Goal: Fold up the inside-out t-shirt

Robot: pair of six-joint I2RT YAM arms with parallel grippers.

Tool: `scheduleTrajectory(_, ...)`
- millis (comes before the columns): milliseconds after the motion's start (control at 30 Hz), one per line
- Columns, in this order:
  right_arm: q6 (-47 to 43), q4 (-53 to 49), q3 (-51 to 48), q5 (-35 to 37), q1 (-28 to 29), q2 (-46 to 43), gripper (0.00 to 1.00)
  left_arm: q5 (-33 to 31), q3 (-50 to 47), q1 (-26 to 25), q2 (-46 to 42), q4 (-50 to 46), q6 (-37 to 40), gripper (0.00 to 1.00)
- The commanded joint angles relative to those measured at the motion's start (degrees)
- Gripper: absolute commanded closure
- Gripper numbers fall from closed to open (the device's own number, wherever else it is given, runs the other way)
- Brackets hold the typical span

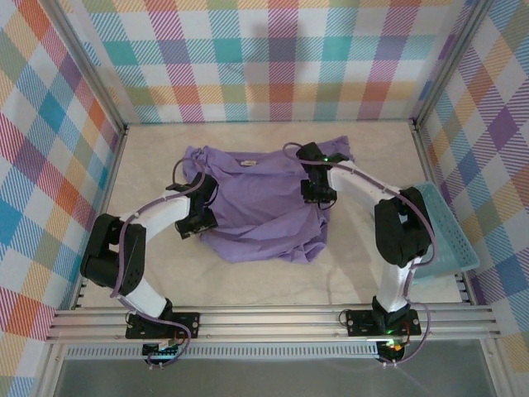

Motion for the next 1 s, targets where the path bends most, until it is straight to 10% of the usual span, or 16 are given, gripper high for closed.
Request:
scheduleTrajectory(0, -2.1, -2.4, -2.8, 1.2, -0.1, -4.3, 0.61, -8.2, 0.7, -3.4, -6.1, -4.9, 1.8, 0.26)
scheduleTrajectory(267, 2.4, 2.7, -23.3, -11.4, 3.0, -22.5, 0.50, -13.3, -6.5, -17.4, -20.5, -6.3, -0.7, 0.14)
scheduleTrajectory(600, 7.6, 13.7, -32.0, -18.3, 3.0, -22.2, 0.49, -6.1, -13.0, -23.0, -19.2, 6.5, 1.3, 0.11)
scheduleTrajectory(967, 8.3, 13.7, -29.6, -16.1, 3.1, -20.2, 0.76, -8.3, -12.5, -27.9, -16.9, 8.5, 2.1, 0.08)
